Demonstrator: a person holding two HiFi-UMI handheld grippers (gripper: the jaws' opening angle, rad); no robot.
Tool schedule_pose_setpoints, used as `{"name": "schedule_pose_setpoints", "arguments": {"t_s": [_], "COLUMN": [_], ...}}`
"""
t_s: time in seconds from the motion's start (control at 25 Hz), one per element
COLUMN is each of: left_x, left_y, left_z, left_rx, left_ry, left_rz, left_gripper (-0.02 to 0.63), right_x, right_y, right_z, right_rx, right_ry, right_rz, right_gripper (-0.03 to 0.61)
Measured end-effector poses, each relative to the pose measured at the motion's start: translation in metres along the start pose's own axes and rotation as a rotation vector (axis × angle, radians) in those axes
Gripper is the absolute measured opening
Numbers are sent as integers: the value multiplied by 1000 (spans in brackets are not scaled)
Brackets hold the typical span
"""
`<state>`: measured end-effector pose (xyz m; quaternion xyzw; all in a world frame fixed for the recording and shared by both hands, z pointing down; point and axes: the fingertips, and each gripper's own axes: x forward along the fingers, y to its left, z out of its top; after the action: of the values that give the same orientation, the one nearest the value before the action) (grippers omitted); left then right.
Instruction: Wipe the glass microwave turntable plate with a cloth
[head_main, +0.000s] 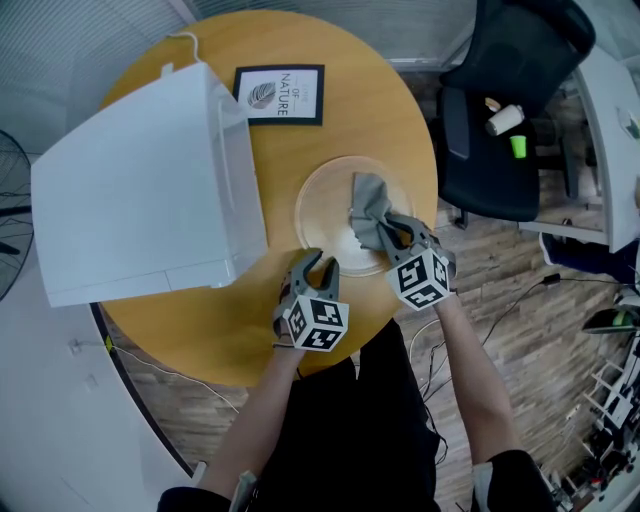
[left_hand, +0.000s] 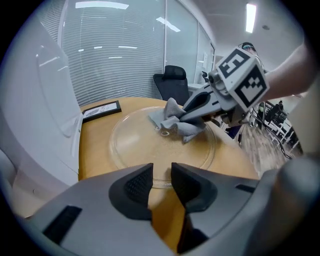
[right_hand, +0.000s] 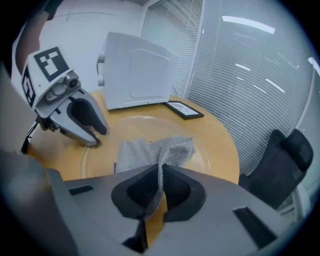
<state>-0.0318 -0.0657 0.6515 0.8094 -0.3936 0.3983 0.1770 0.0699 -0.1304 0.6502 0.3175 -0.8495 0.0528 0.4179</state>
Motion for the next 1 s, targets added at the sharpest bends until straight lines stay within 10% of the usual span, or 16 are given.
{"name": "schedule_pose_setpoints", "arguments": {"t_s": [0.4,1.0], "left_x": [0,1], "left_y": [0,0], "left_z": [0,0], "left_rx": [-1,-18], "left_ry": [-3,-11], "left_rz": [0,19], "left_gripper": [109,109], "right_x": [33,21], "right_y": [-49,27], "right_z": [29,32], "right_rx": [73,-22], "right_ry": [1,-28], "right_rz": [-117,-13], "right_gripper": [21,20]}}
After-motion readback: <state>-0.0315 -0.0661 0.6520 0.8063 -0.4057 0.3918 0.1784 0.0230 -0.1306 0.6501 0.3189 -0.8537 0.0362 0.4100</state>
